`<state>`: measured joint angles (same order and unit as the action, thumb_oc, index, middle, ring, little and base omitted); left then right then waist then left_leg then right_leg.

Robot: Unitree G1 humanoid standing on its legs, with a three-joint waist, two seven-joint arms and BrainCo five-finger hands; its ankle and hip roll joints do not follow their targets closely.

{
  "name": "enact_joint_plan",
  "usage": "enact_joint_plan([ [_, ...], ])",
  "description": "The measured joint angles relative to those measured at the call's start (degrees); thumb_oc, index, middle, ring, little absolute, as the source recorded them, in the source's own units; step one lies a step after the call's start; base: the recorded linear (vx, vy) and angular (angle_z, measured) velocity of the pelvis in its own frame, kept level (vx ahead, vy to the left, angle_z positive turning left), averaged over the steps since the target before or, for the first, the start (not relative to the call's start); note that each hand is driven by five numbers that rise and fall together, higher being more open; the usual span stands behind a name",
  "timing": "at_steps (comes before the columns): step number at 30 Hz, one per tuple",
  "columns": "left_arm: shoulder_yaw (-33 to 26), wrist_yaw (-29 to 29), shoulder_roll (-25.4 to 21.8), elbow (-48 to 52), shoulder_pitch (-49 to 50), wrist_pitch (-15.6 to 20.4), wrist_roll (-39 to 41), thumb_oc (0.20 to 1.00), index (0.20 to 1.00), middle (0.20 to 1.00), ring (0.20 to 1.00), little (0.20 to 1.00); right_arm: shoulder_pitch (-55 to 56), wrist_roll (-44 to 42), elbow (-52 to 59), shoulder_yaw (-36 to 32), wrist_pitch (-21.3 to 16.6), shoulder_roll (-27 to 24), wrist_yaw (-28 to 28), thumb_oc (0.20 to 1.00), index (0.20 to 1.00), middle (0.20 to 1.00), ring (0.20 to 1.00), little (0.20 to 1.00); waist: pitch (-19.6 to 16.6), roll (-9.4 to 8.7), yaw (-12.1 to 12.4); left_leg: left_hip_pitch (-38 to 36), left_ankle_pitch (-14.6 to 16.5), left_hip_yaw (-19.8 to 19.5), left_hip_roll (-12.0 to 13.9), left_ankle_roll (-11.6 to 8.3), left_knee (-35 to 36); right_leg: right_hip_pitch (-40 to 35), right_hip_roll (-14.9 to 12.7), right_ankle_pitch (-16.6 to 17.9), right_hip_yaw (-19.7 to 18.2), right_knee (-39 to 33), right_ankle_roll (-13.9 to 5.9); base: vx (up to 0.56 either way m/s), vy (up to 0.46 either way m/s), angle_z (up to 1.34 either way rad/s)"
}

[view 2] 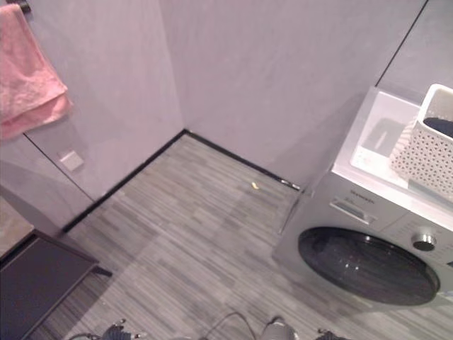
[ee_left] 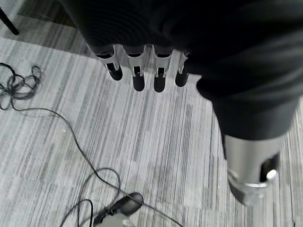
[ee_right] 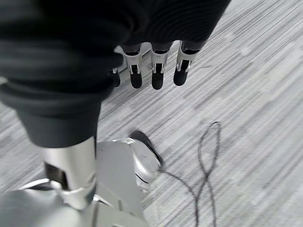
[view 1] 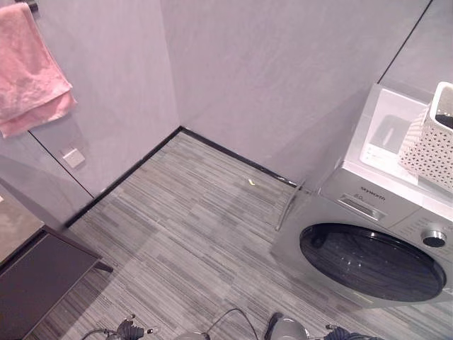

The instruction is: Grab the laundry basket,head to the washer,open it,put in the laundry and shut it.

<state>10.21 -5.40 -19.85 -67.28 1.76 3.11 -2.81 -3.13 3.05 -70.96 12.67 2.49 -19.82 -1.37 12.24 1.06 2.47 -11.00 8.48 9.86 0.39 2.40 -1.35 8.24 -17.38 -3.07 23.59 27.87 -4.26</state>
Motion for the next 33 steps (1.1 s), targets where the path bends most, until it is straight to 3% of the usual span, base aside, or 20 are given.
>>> enact_joint_plan([
  [1, -0.39, -0.01, 0.07, 0.86, 0.92, -0.02, 0.02, 1.0, 1.0, 1.0, 1.0, 1.0, -0.48, 0.14, 0.12, 0.34, 0.1, -0.31, 0.0, 1.0, 1.0, 1.0, 1.0, 1.0, 0.04, 0.57, 0.51, -0.11, 0.06, 1.82, 0.33, 0.1, 0.04, 0.15, 0.46, -3.26, 0.14, 3.57, 0.54, -0.09, -0.037, -0.4],
  [3, -0.42, -0.05, 0.93, 1.65, 2.39, -0.02, 0.08, 1.0, 1.0, 1.0, 1.0, 1.0, -0.58, 0.43, 0.72, 1.14, 0.14, 0.24, 0.44, 1.0, 1.0, 1.0, 1.0, 1.0, -0.62, 0.63, 1.86, -0.08, 0.05, 3.52, 1.04, 0.08, 0.06, -1.23, 1.69, -5.6, 0.74, 4.8, 0.75, -0.11, -0.093, -0.47],
  [4, -0.26, -0.24, 0.48, 1.34, 3.08, -0.05, 0.16, 1.0, 1.0, 1.0, 1.0, 1.0, -0.4, 1.19, 0.63, 1.59, 0.51, 0.95, 1.39, 1.0, 1.0, 1.0, 1.0, 1.0, -1.43, -0.07, 3.03, 0.05, 0.05, 4.18, 1.46, 0.09, -0.14, -4.64, 2.58, -6.93, 1.67, 0.05, 1.32, -0.1, -0.111, -0.47],
  [5, -0.31, -0.25, 0.73, 1.14, 2.99, -0.05, 0.18, 1.0, 1.0, 1.0, 1.0, 1.0, -0.66, 1.17, -0.14, 1.59, 0.52, 1.39, 1.5, 1.0, 1.0, 1.0, 1.0, 1.0, -1.77, -0.39, 3.8, -0.04, 0.06, 4.72, 1.67, 0.07, -0.21, -6.93, 3.58, -7.46, 2.44, -3.4, 0.36, -0.11, -0.111, -0.49],
  [6, -0.28, -0.32, 0.87, 1.19, 2.73, -0.08, 0.19, 1.0, 1.0, 1.0, 1.0, 1.0, -0.85, 1.11, -1.68, 1.56, 0.35, 1.91, 1.55, 1.0, 1.0, 1.0, 1.0, 1.0, -2.35, -0.97, 4.73, -0.01, 0.1, 4.86, 1.72, 0.01, -0.61, -8.7, 5.31, -6.82, 1.92, -8.92, -1.19, -0.22, -0.101, -0.46],
  [7, -0.02, -0.37, 2.03, 2.04, 2.8, -0.04, 0.21, 1.0, 1.0, 1.0, 1.0, 1.0, -1.65, 0.97, -2.43, 1.54, 0.13, 2.83, 1.55, 1.0, 1.0, 1.0, 1.0, 1.0, -4.04, -0.53, 6.27, 2.31, 0.05, 4.44, 3.61, 0.02, -4.21, -11.66, 8.86, -3.64, 1.42, -16.81, -0.17, -0.27, -0.135, -0.38],
  [9, 0.39, -0.42, 2.22, 3.56, 2.72, -0.03, 0.2, 1.0, 1.0, 1.0, 1.0, 1.0, -1.59, 0.48, -2.35, 1.7, 0.03, 4.5, 2.13, 1.0, 1.0, 1.0, 1.0, 1.0, -5.08, -2.88, 6.34, 7.11, 0.28, 2.12, 2.82, -0.06, -8.22, -12.18, 8.88, -2.62, -0.15, -19.39, 0.81, -0.18, -0.117, 0.03],
  [10, 3.08, -0.19, 2.51, 3.84, 1.76, 0.09, 0.13, 1.0, 1.0, 1.0, 1.0, 1.0, -1.98, -0.07, -2.13, 2.34, -0.1, 4.38, 2.61, 1.0, 1.0, 1.0, 1.0, 1.0, -5.62, -2.94, 6.07, 10.41, -0.23, -1.53, 1.14, 0.49, -5.9, -12.4, 8.96, -2.64, -1.77, -19.45, 0.89, -0.1, -0.103, 0.28],
  [11, 4.07, -0.25, 2.83, 4.28, 1.34, 0.07, 0.13, 1.0, 1.0, 1.0, 1.0, 1.0, -1.48, -0.08, -2.2, 2.81, -0.08, 4.18, 2.61, 1.0, 1.0, 1.0, 1.0, 1.0, -6.09, -2.06, 6.11, 11.68, -3.15, -1.66, 1.17, 1.57, -3.53, -12.38, 9.88, -2.82, -1.93, -19.3, 1.05, -0.15, -0.144, 0.18],
  [12, 4.45, -0.35, 2.93, 4.54, 1.57, 0.08, 0.07, 1.0, 1.0, 1.0, 1.0, 1.0, -1.52, -0.06, -2.47, 4.84, -0.06, 4.96, 2.94, 1.0, 1.0, 1.0, 1.0, 1.0, -7.11, -1.74, 6.34, 12.07, -6.74, -2.1, 1.64, 0.31, -2.9, -12.78, 11.46, -3.78, -3.03, -19.66, 1.17, -0.13, -0.1, -0.07],
  [14, 5.15, -0.31, 3.1, 4.49, 0.08, 0.08, 0.06, 1.0, 1.0, 1.0, 1.0, 1.0, -1.72, 0.04, -2.57, 6.8, -0.28, 6.03, 2.75, 1.0, 1.0, 1.0, 1.0, 1.0, -7.0, -2.27, 5.8, 13.26, -6.95, -4.15, 2.1, 0.03, -4.24, -15.23, 13.58, -4.17, -4.42, -24.61, 0.65, -0.28, -0.22, 0.51],
  [16, 6.44, -0.33, 4.05, 5.17, 0.04, 0.2, 0.1, 1.0, 1.0, 1.0, 1.0, 1.0, -1.78, 0.66, -2.99, 9.6, -0.09, 6.07, 2.81, 1.0, 1.0, 1.0, 1.0, 1.0, -6.3, -1.52, 6.24, 15.55, -7.67, -6.12, 2.97, -1.02, -6.25, -17.01, 15.97, -1.06, -3.89, -30.26, 1.44, -0.39, -0.276, 0.57],
  [19, 5.8, -0.65, 6.0, 3.7, -0.96, 0.43, 0.78, 1.0, 1.0, 1.0, 1.0, 1.0, -3.09, 1.86, -2.27, 11.36, -0.41, 6.06, 3.41, 1.0, 1.0, 1.0, 1.0, 1.0, -3.46, 0.26, 6.27, 18.11, -10.82, -6.12, 4.14, -5.15, -7.29, -17.61, 17.6, 0.92, -1.41, -33.42, 3.0, -0.2, -0.128, 0.38],
  [22, 5.84, -0.71, 6.32, 3.76, -1.58, 0.5, 1.69, 1.0, 1.0, 1.0, 1.0, 1.0, -4.37, 2.3, -3.62, 11.66, -0.34, 6.23, 3.44, 1.0, 1.0, 1.0, 1.0, 1.0, -1.6, -0.32, 6.54, 19.16, -18.64, -3.96, 4.49, -9.83, -5.56, -16.76, 17.44, 1.48, 0.64, -32.93, 5.66, -0.18, -0.018, 0.27],
  [23, 5.27, -0.67, 6.12, 3.28, -1.31, 0.47, 1.81, 1.0, 1.0, 1.0, 1.0, 1.0, -5.25, 2.41, -4.22, 12.17, -0.29, 6.06, 3.59, 1.0, 1.0, 1.0, 1.0, 1.0, -1.15, -1.13, 6.62, 19.21, -15.61, -2.91, 4.31, -6.95, -8.04, -16.49, 16.65, 1.71, 0.81, -33.38, 6.83, 0.0, 0.008, -0.23],
  [24, 4.67, -0.58, 6.16, 3.2, -0.6, 0.38, 1.75, 1.0, 1.0, 1.0, 1.0, 1.0, -5.67, 2.41, -4.15, 12.16, -0.35, 5.76, 3.74, 1.0, 1.0, 1.0, 1.0, 1.0, -1.08, -1.48, 5.76, 17.61, -14.21, -3.51, 3.7, -5.83, -8.33, -16.99, 16.53, 1.12, 0.55, -33.37, 6.46, -0.05, 0.023, -0.1],
  [26, 4.66, -0.59, 6.31, 3.47, -0.52, 0.48, 1.76, 1.0, 1.0, 1.0, 1.0, 1.0, -4.82, 2.44, -4.46, 12.05, -0.15, 5.55, 3.71, 1.0, 1.0, 1.0, 1.0, 1.0, -0.94, -1.72, 5.11, 14.92, -14.13, -4.5, 3.67, -5.84, -6.07, -17.24, 17.0, 0.77, 0.7, -33.37, 5.61, -0.07, 0.027, 0.08],
  [28, 4.24, -0.56, 6.65, 2.72, -0.32, 0.39, 1.81, 1.0, 1.0, 1.0, 1.0, 1.0, -3.22, 2.42, -4.84, 11.27, -0.13, 5.43, 3.8, 1.0, 1.0, 1.0, 1.0, 1.0, -1.2, -1.84, 3.65, 12.81, -14.11, -8.93, 1.96, -5.82, -2.15, -16.75, 17.62, 1.39, 2.24, -32.9, 5.72, 0.02, -0.001, 0.3],
  [33, 4.19, -0.66, 6.57, 0.96, -0.41, 0.38, 1.76, 1.0, 1.0, 1.0, 1.0, 1.0, -1.33, 2.32, -4.1, 9.8, -0.16, 5.26, 3.86, 1.0, 1.0, 1.0, 1.0, 1.0, -2.37, -2.18, 3.18, 10.94, -14.03, -9.32, 2.26, -5.24, 1.88, -16.44, 18.65, 1.16, 2.45, -33.36, 5.68, 0.04, -0.006, 0.07],
])
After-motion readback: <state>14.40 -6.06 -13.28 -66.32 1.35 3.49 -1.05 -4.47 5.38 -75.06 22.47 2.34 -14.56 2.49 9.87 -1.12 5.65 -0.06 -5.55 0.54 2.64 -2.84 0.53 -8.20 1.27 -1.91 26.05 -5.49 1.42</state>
